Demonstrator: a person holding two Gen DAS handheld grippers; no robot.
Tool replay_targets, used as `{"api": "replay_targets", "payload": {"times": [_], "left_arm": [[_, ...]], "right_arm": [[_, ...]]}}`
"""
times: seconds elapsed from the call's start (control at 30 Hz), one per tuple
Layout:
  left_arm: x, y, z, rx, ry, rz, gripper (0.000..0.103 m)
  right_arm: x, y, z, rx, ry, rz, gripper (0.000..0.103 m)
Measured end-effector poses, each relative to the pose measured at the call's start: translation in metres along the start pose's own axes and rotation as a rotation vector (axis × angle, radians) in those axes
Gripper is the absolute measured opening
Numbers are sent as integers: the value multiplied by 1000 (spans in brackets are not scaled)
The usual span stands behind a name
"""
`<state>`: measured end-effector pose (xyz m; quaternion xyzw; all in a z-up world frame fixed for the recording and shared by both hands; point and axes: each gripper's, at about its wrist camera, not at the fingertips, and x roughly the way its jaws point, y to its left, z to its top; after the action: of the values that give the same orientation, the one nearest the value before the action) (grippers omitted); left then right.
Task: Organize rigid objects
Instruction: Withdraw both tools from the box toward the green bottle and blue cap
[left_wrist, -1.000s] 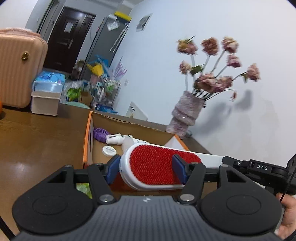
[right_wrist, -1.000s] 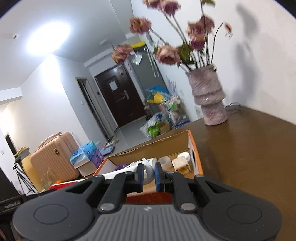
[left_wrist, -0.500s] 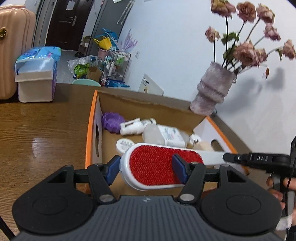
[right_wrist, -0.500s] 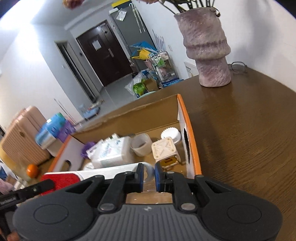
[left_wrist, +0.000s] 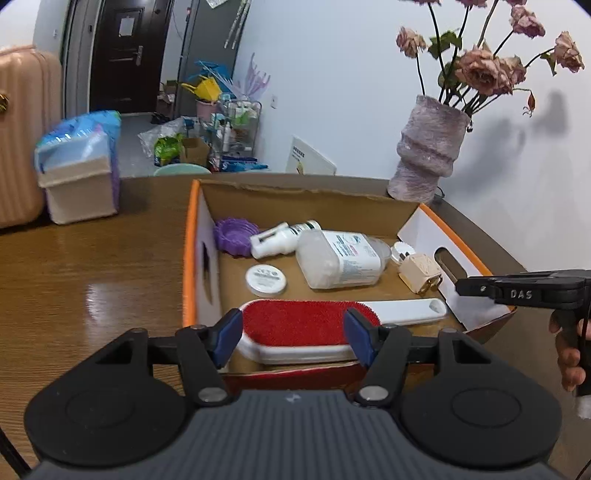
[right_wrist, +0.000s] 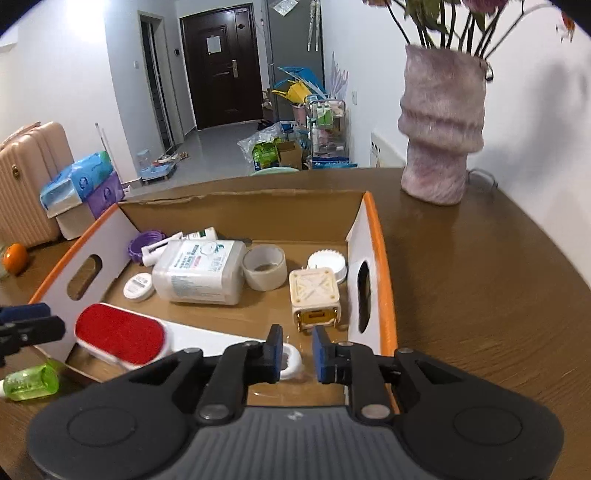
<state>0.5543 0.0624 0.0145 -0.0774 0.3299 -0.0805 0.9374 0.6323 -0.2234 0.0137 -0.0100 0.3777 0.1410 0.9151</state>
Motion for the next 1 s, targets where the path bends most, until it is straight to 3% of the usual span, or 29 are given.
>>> {"api": "replay_targets", "payload": {"times": [0.2,0.27,0.33,0.57,0.7,0.8,1.0], "left_arm": [[-51,-4,13,34,-68,71,72],[-69,-7,16,25,-85,89,74],[-86,-10,15,13,-103,100,77],[-146,-35,-3,90,-266,134,88],[-173,-48,-21,119,-391,136,95],[-188,-54,-37,131,-484,135,102],[-205,-56,-68,117,-531,125,103]], "right_arm": [[-51,6,13,-18,-69,0,32],[-69,10,15,-24,-93,1,42],[-90,14,15,-21,-130,12,62],[-149,40,-6,-98,-262,-7,75],[-172,54,-31,-139,-401,-26,85],[-183,59,-52,-148,-500,-22,85],[-193,65,-87,-138,-557,-17,92]]}}
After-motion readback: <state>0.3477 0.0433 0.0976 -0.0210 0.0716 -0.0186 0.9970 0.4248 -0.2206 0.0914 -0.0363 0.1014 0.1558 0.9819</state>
